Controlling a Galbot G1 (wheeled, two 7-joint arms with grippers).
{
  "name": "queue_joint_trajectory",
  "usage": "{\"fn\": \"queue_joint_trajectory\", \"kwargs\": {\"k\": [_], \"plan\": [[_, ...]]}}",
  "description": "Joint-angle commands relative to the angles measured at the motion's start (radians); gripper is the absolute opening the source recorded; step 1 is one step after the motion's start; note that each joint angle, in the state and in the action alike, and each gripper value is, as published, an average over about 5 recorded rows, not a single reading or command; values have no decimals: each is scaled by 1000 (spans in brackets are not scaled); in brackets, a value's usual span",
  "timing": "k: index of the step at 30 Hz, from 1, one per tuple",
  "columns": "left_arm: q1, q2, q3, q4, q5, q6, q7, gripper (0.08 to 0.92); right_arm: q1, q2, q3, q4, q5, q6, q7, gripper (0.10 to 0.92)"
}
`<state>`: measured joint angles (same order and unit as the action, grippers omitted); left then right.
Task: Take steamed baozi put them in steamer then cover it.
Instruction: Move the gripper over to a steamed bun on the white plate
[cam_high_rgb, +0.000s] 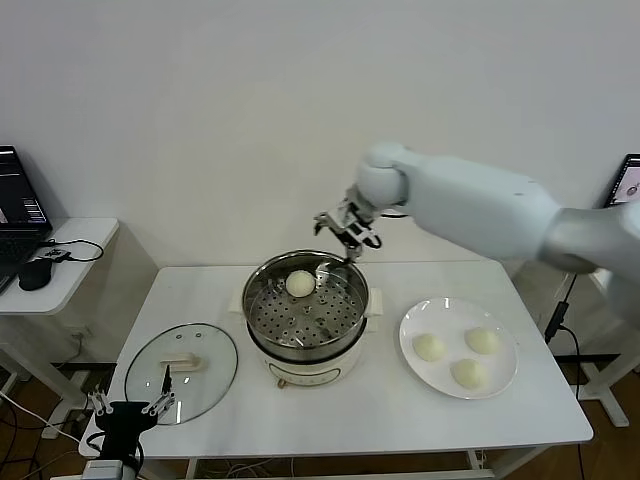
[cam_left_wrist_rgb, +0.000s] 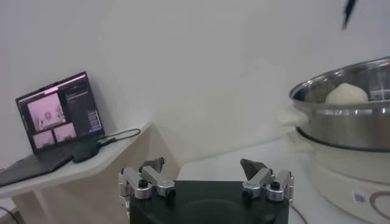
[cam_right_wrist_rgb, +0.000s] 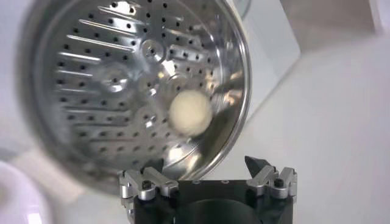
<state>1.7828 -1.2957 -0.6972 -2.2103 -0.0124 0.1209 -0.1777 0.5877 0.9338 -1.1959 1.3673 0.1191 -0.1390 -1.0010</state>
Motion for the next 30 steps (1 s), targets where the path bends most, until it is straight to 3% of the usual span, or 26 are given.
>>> {"fn": "queue_joint_trajectory", "kwargs": {"k": [1,12,30], "plan": [[-8,12,12,10,3,1,1,823,-116,-422,76,262,-19,-185,-41,823],[-8,15,13,22,7,2,8,823,-508,-496,330,232,-224,-137,-47,823],[4,4,-14,33,11,4,12,823,-665,-217,403,-38,-320,-80,-5,823]]}}
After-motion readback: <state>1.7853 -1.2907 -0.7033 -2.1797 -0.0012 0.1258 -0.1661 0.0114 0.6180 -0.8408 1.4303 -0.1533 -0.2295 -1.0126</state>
